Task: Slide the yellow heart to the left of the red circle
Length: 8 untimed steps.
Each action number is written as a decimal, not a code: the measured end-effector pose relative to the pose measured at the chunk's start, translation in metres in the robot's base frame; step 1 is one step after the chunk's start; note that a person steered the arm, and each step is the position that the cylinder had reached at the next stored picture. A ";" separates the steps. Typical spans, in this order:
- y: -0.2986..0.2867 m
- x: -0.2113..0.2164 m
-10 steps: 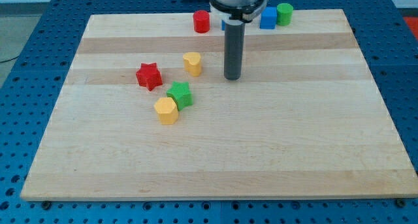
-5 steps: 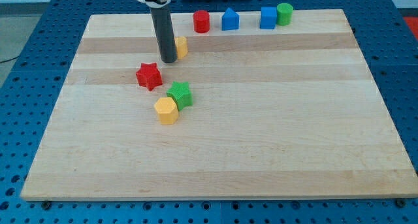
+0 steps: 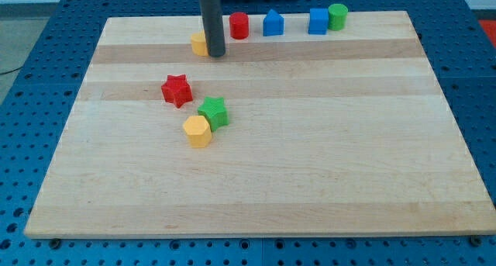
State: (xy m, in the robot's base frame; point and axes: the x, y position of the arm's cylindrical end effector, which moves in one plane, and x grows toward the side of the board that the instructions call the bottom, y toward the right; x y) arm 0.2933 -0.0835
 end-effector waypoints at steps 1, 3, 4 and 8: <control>-0.016 0.014; -0.038 -0.010; -0.033 -0.020; -0.013 -0.038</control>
